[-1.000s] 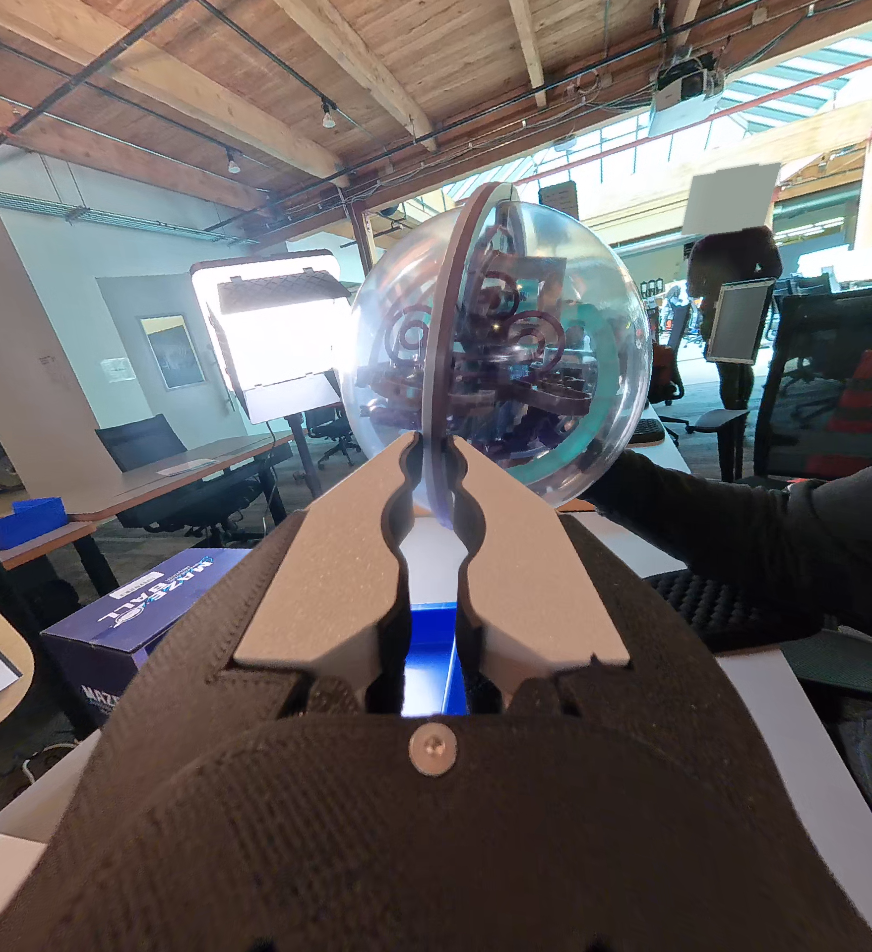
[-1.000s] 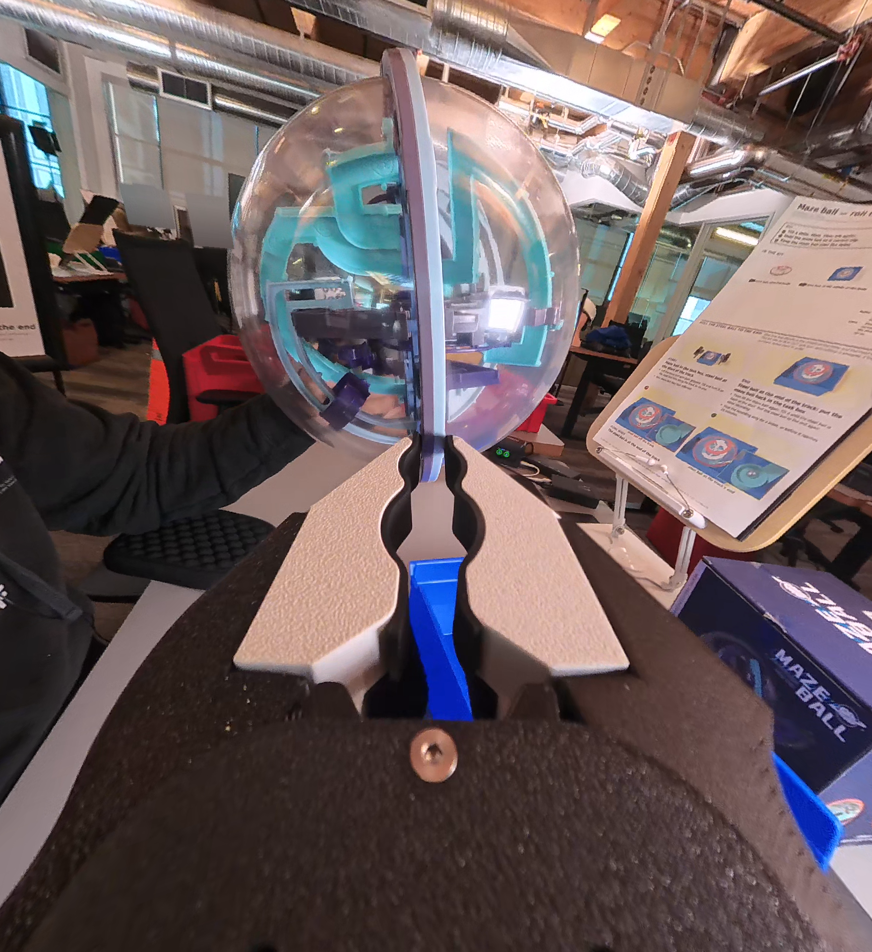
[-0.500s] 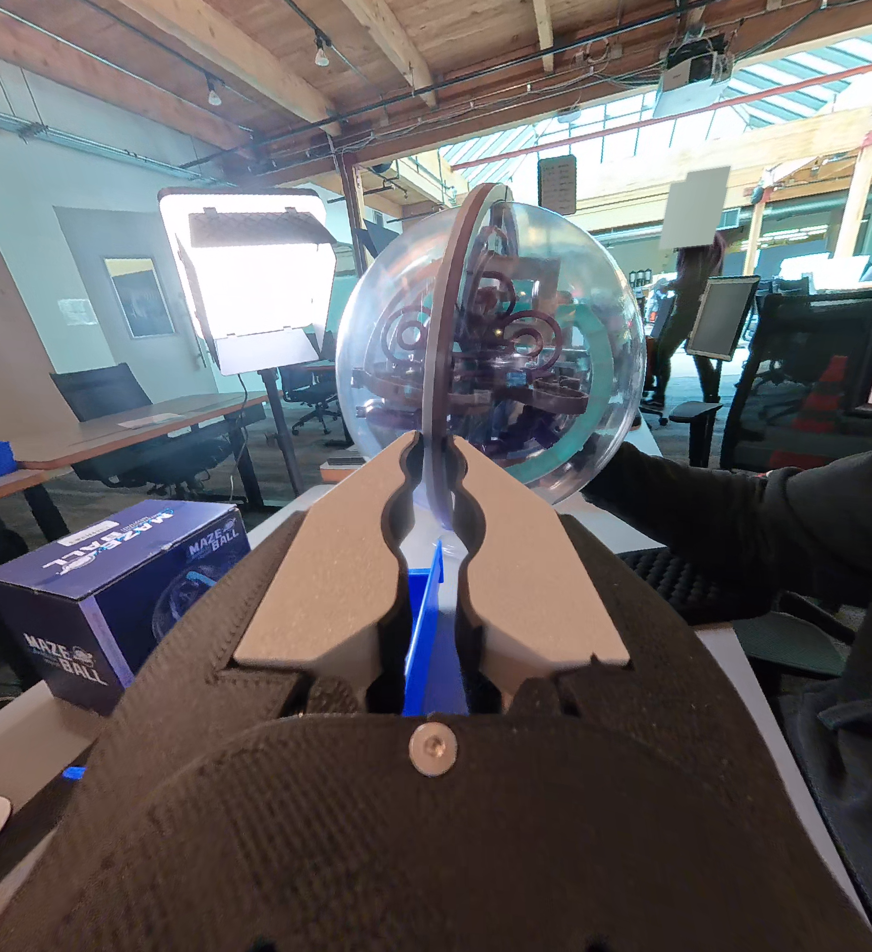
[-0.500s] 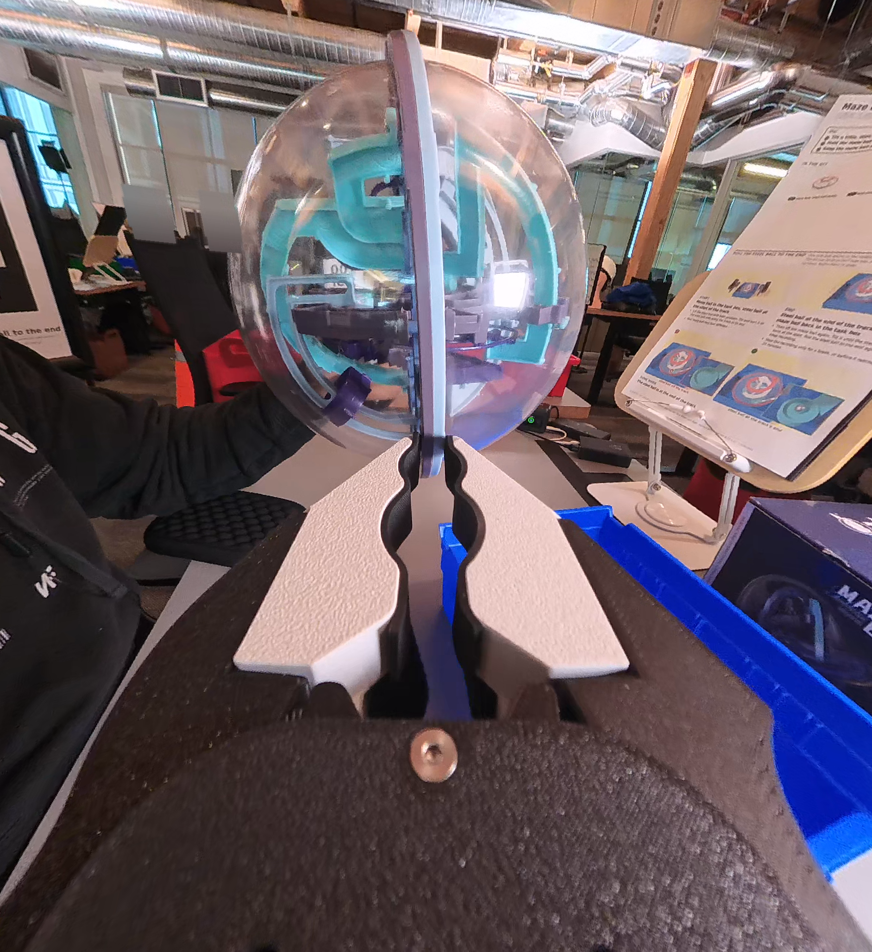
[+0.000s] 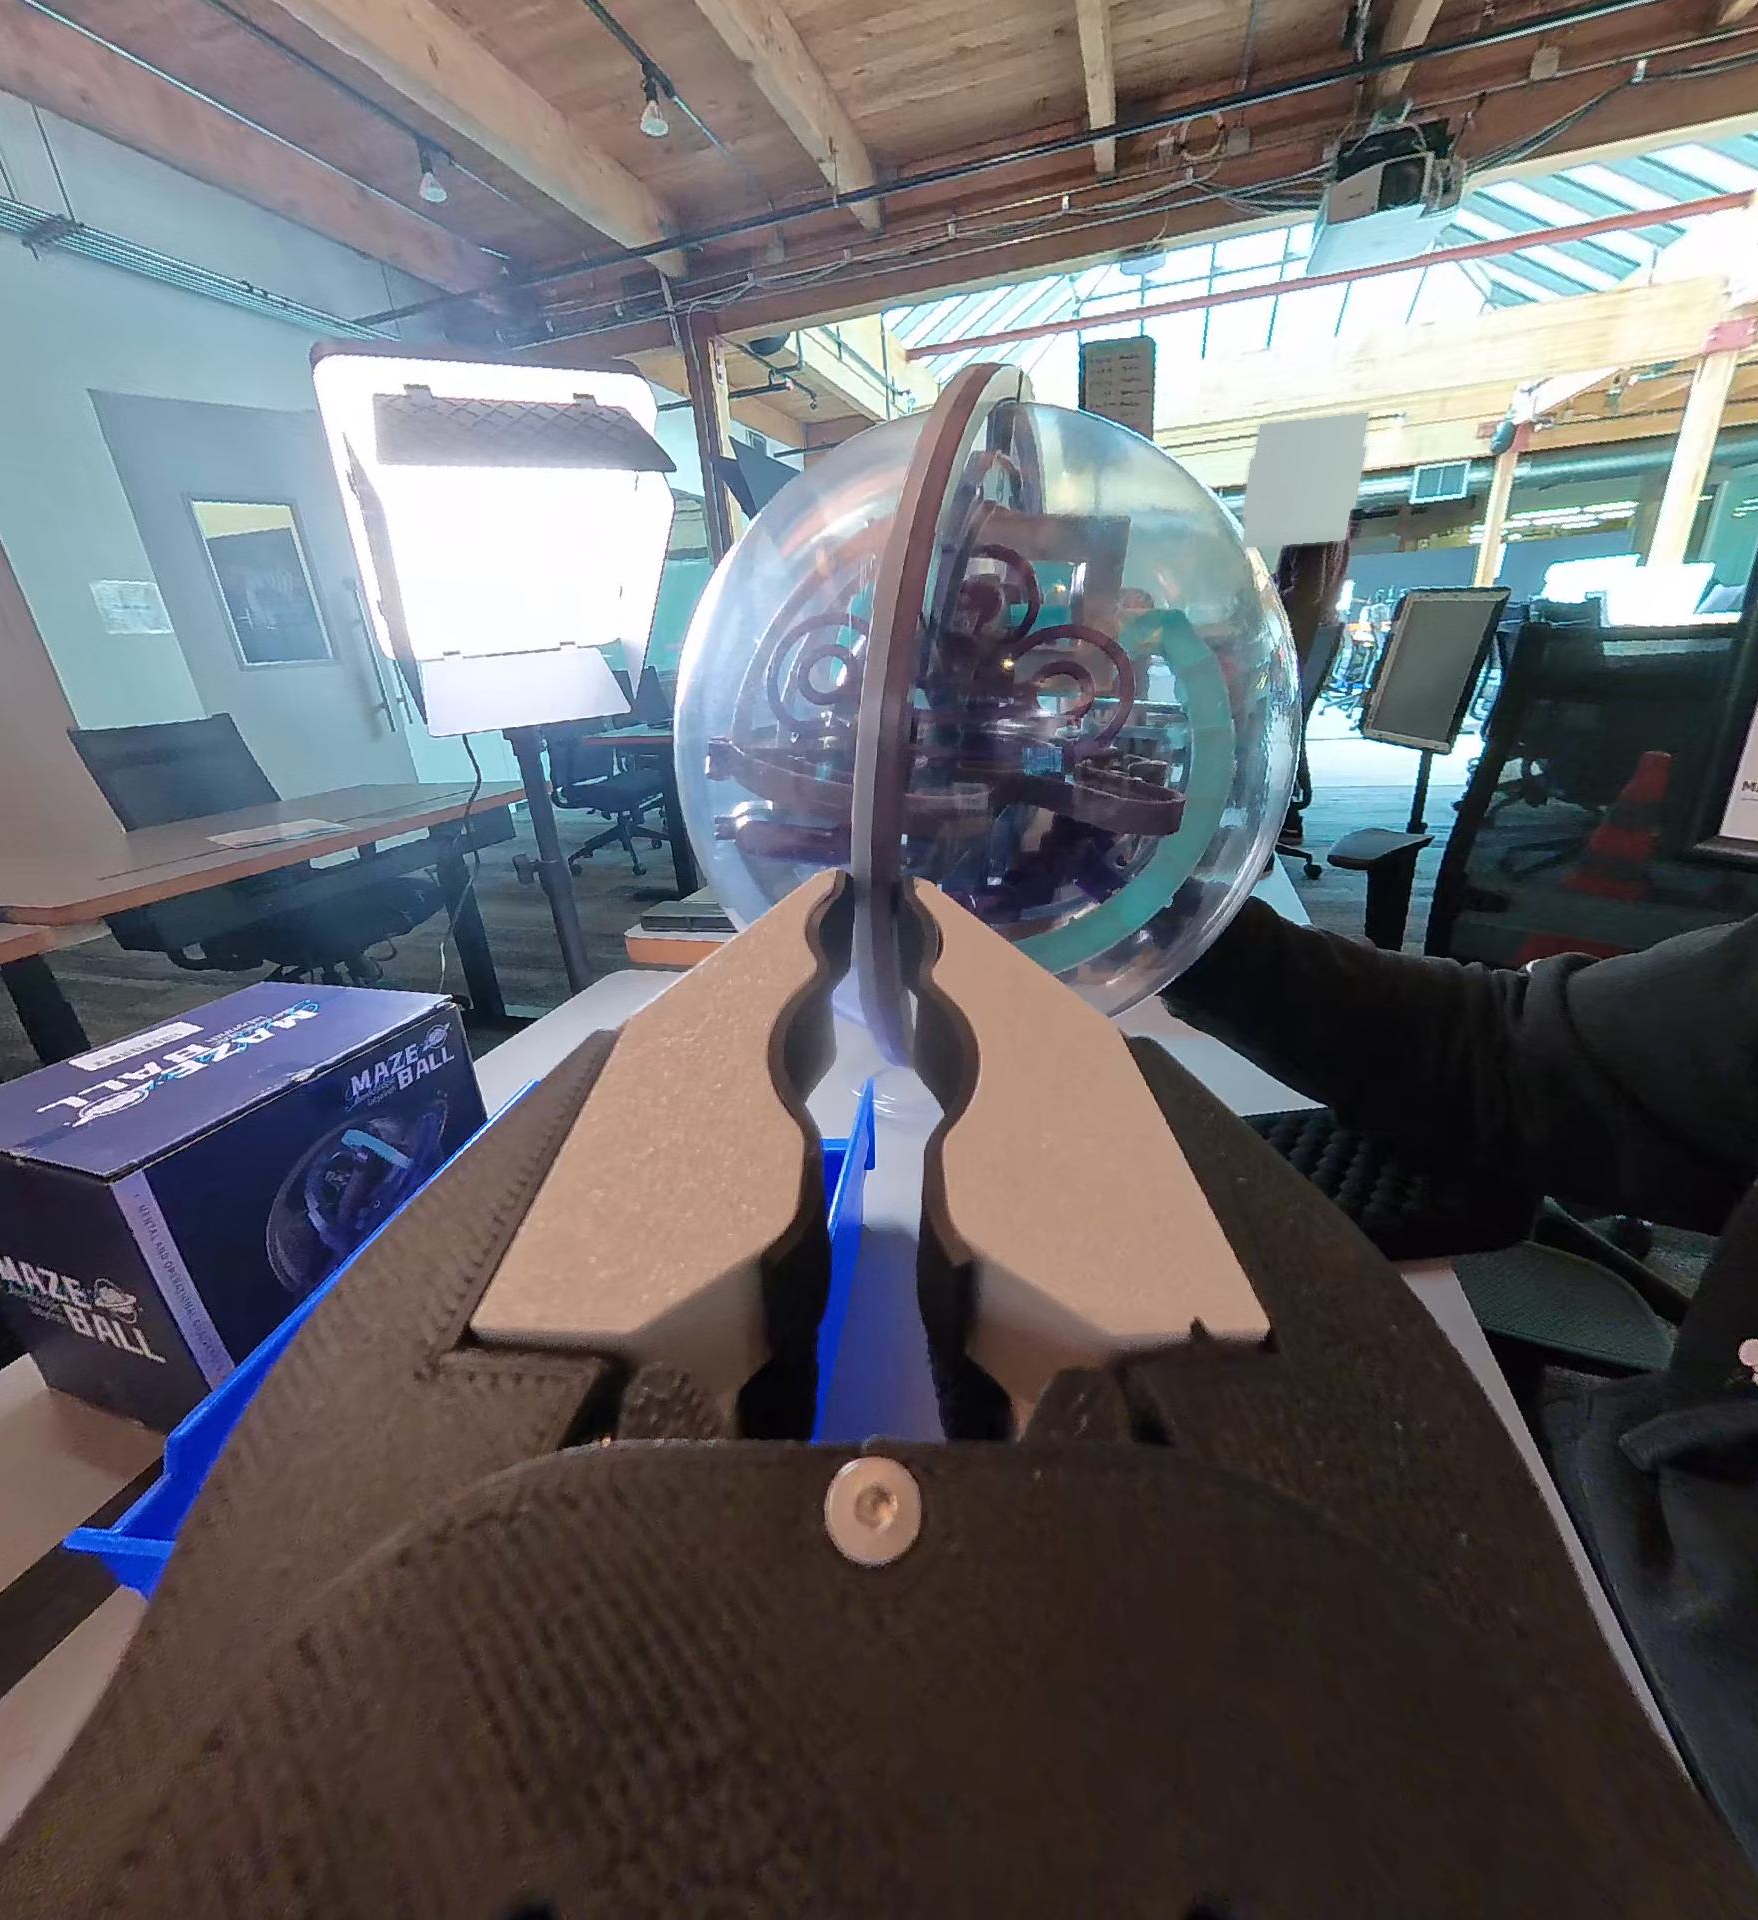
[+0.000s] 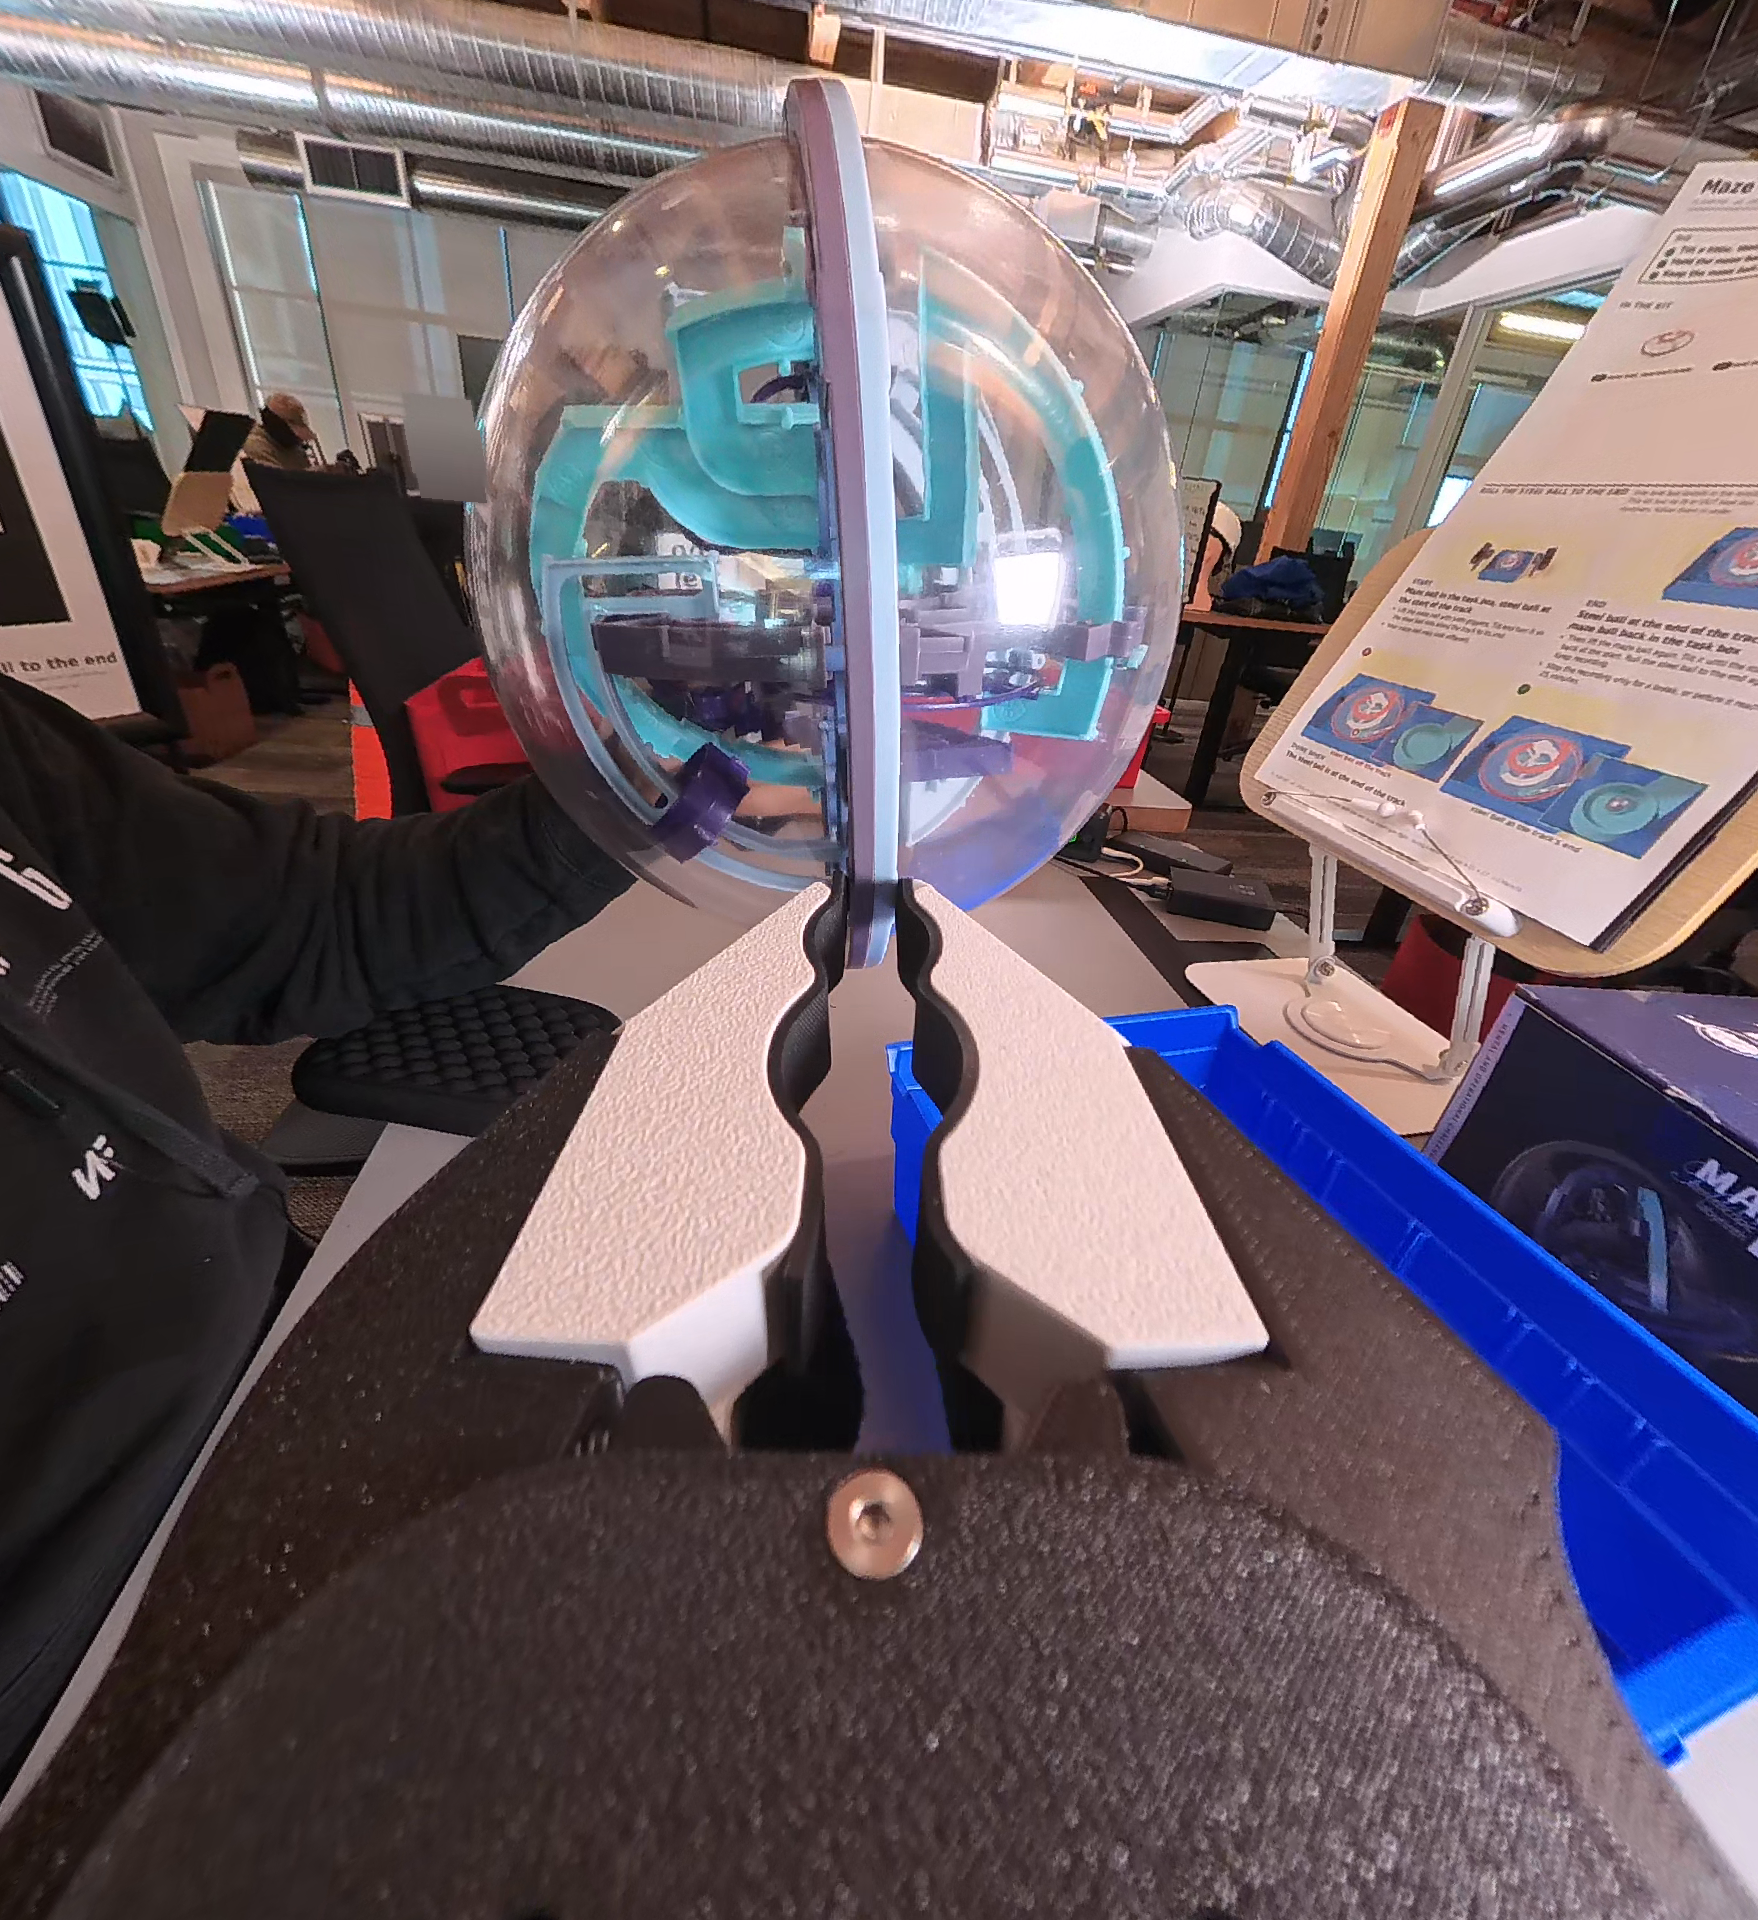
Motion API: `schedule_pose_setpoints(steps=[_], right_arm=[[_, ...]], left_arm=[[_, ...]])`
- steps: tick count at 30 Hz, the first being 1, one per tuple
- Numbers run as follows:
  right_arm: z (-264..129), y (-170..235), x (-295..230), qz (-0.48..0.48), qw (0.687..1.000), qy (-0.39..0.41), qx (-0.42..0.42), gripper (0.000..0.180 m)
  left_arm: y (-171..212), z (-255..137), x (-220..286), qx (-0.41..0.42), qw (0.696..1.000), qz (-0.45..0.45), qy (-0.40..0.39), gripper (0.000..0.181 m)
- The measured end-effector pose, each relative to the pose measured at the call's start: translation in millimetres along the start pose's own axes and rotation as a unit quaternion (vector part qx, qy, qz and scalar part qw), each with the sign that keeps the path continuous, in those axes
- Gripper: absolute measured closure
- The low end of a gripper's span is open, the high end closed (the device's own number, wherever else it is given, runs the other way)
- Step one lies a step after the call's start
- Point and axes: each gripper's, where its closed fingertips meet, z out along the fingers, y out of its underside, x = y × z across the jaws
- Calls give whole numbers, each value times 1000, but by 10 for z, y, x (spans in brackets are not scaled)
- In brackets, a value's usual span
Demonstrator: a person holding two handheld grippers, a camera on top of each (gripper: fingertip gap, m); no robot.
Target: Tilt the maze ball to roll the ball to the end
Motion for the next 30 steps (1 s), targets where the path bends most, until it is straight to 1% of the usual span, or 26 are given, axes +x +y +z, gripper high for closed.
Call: schedule_pose_setpoints(steps=[20,30], right_arm=[[6,40,-19,9,1000,-6,-6,172],[-23,202,-54,37,999,-11,-15,172]], left_arm=[[40,-28,22,1,1000,-14,3,173],[258,-70,48,-14,999,-50,-2,173]])
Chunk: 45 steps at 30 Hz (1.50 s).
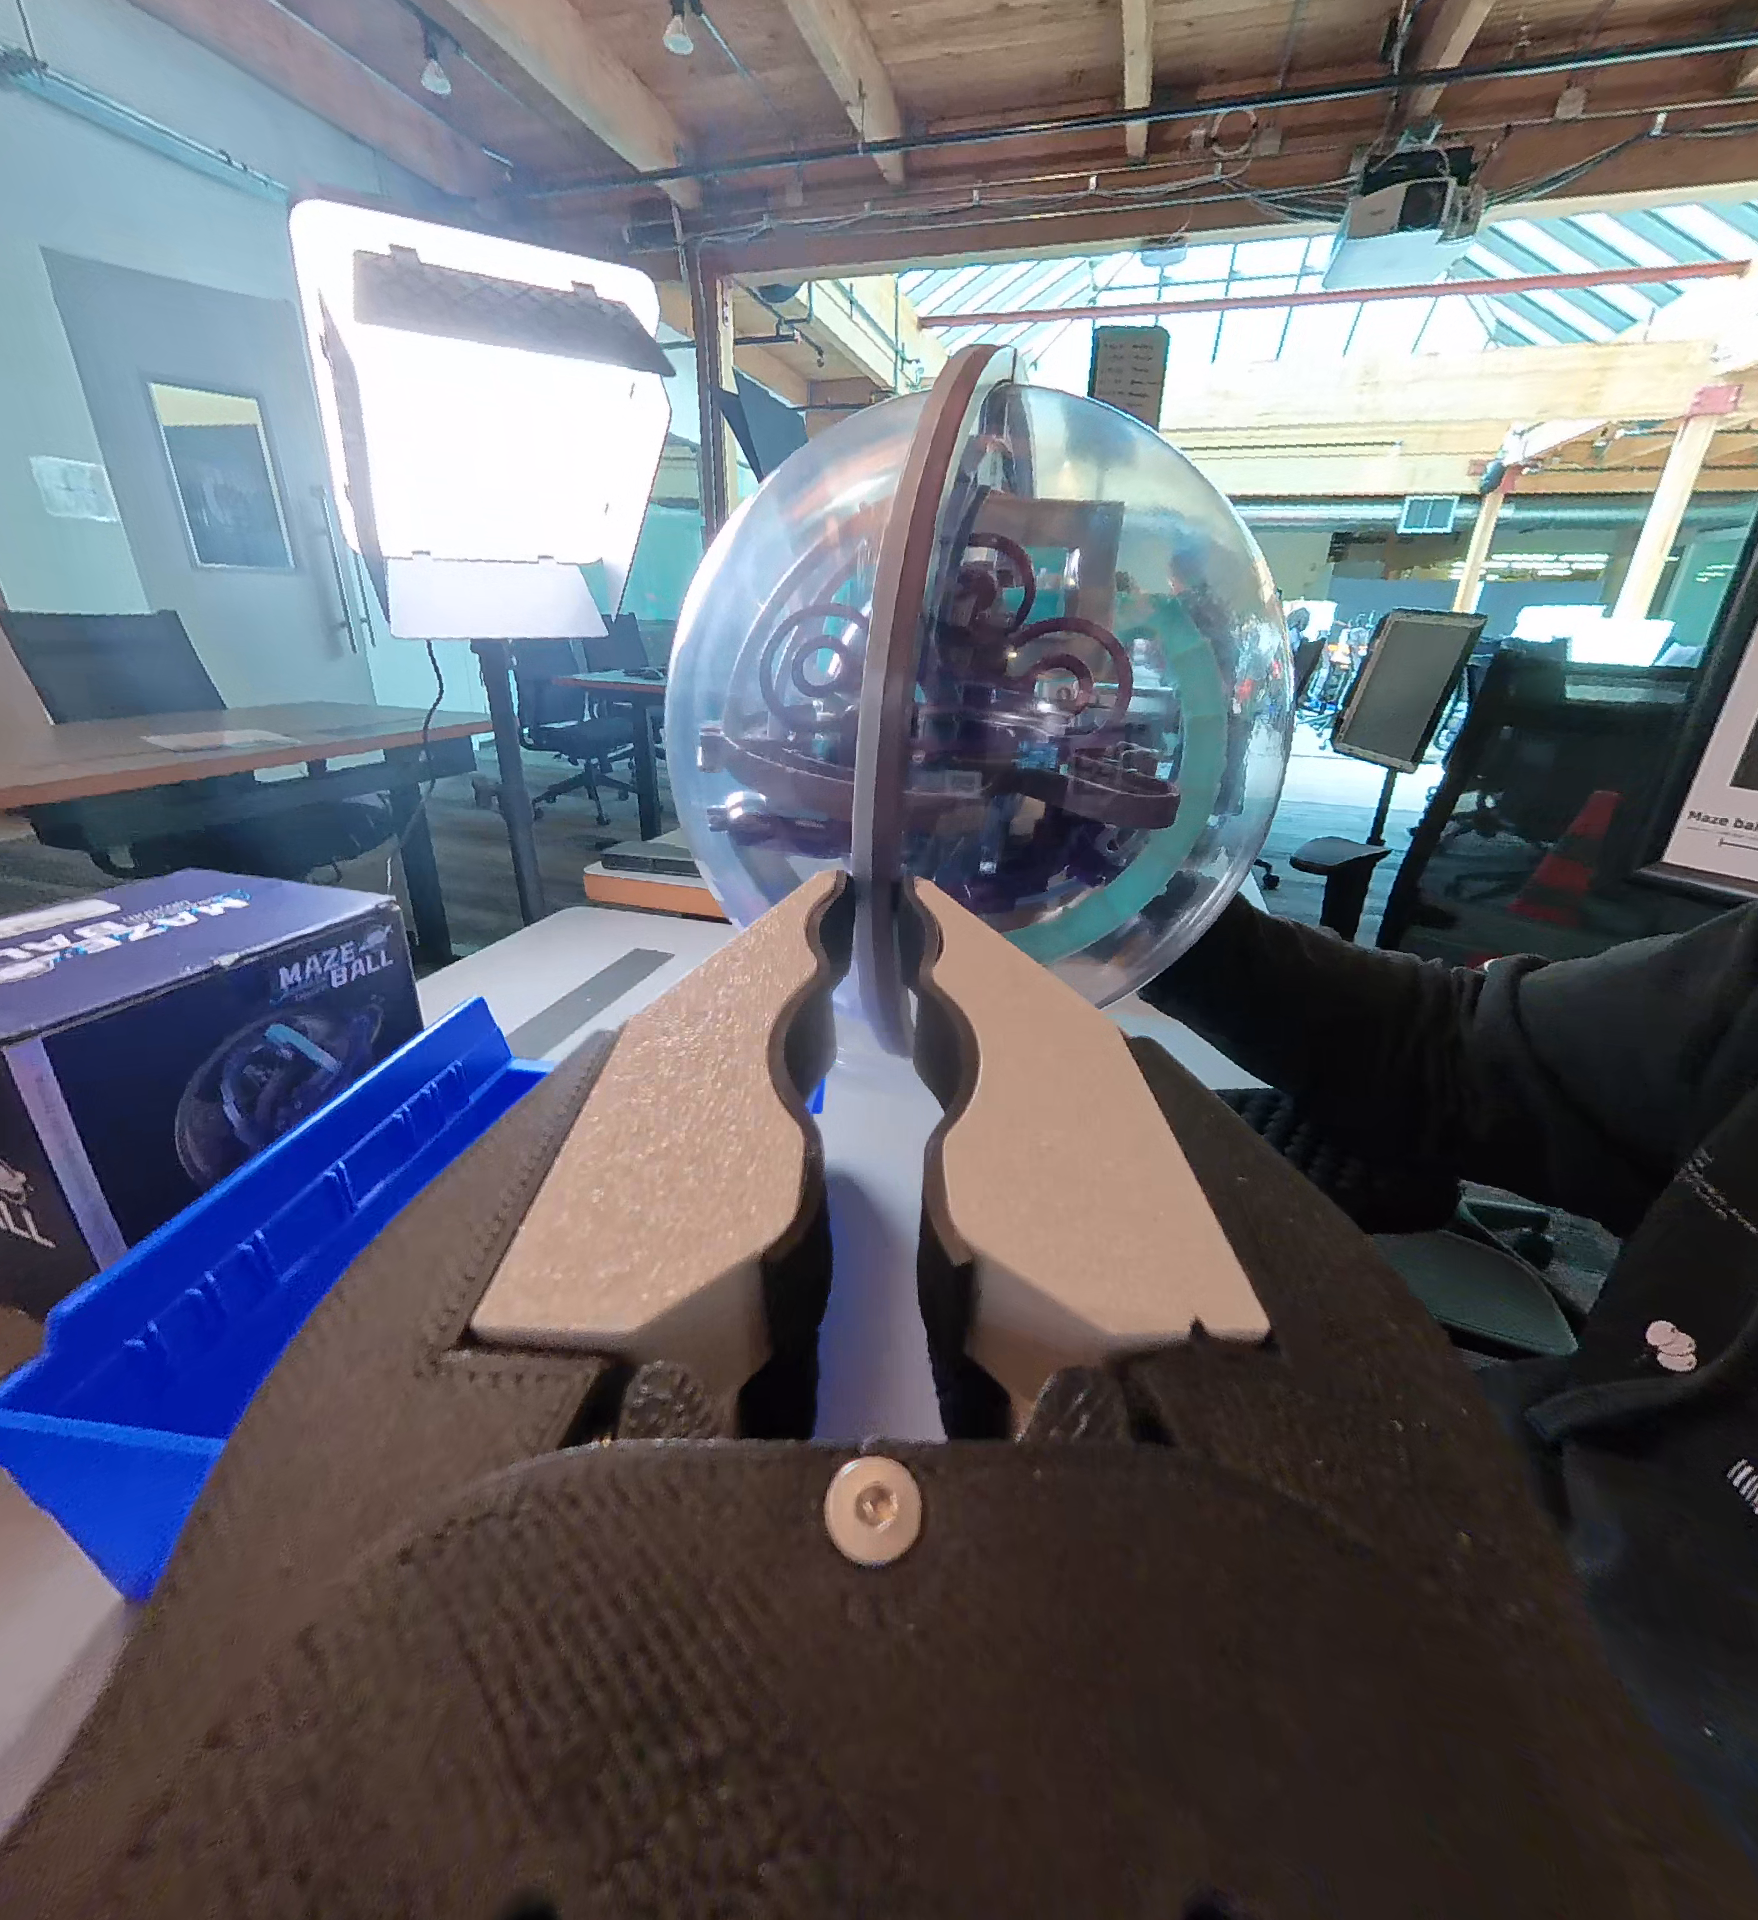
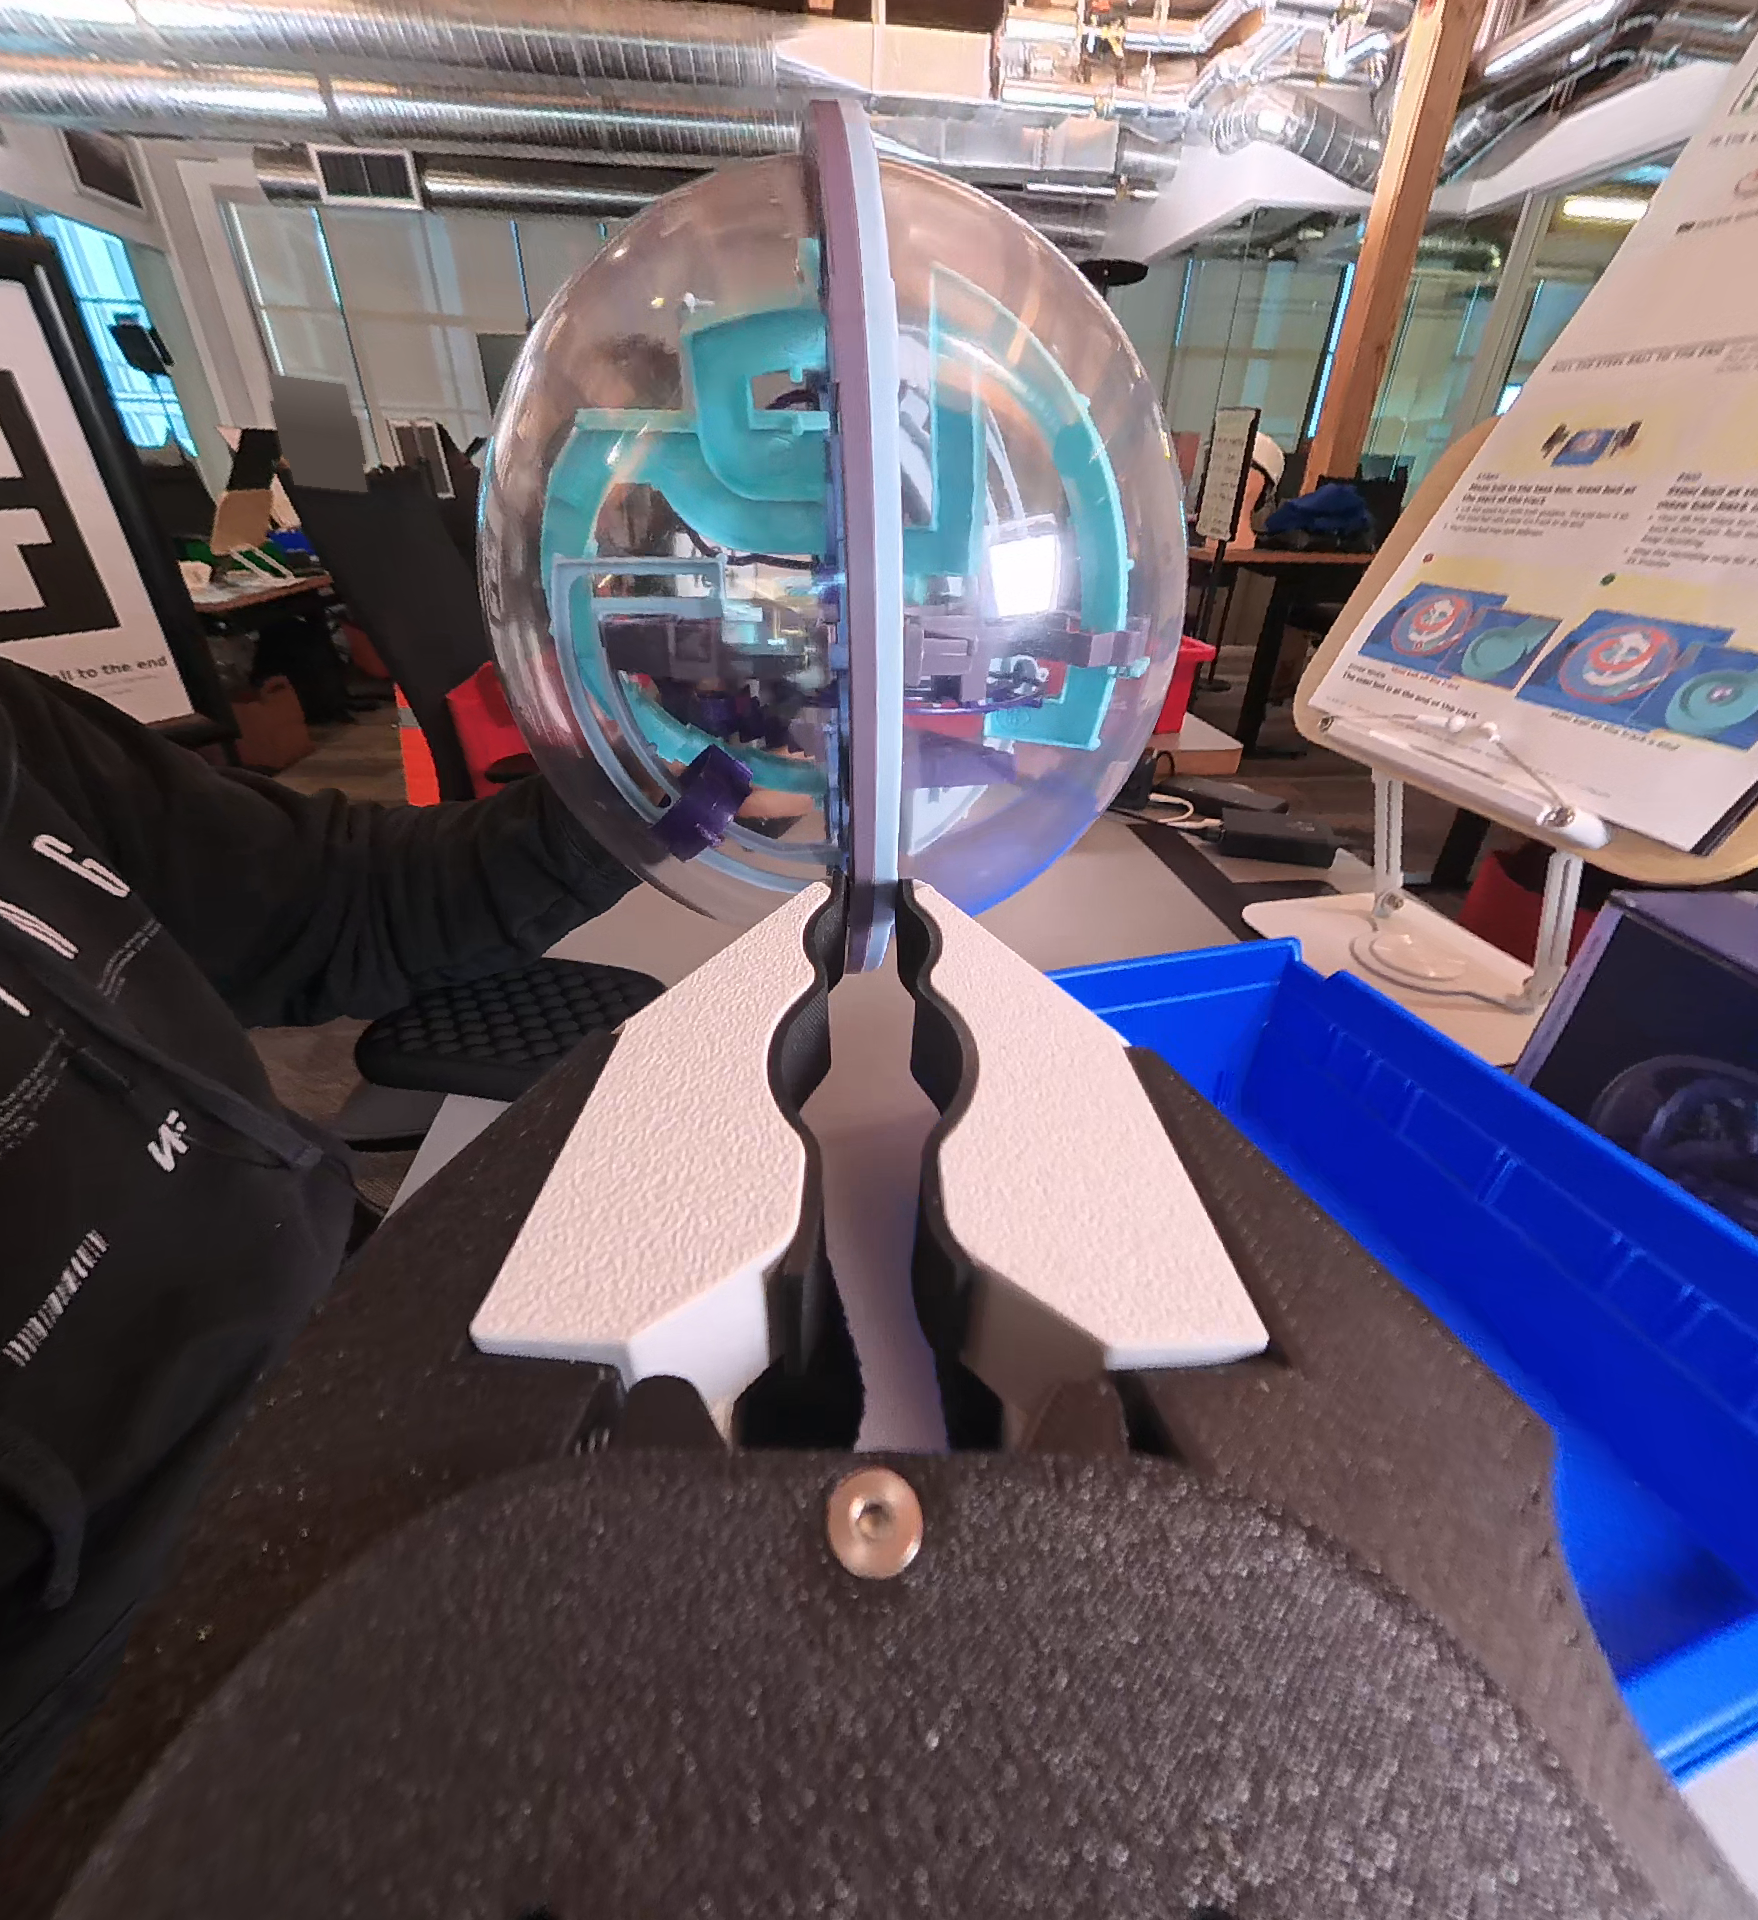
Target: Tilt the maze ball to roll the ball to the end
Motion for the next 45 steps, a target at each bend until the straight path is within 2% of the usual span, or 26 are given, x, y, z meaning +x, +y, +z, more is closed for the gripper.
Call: schedule_pose_setpoints(steps=[8,15,38,45], right_arm=[[-6,196,-14,28,1000,-3,-7,172],[26,278,-16,36,999,-8,-8,172],[53,68,20,-29,1000,2,-2,172],[55,-36,4,-46,999,2,-6,172]], left_arm=[[247,-54,-2,-10,999,-36,-6,173],[262,-83,-4,-10,999,-32,-8,173],[17,-36,-35,26,999,30,11,174],[5,-53,-30,60,997,35,30,173]])
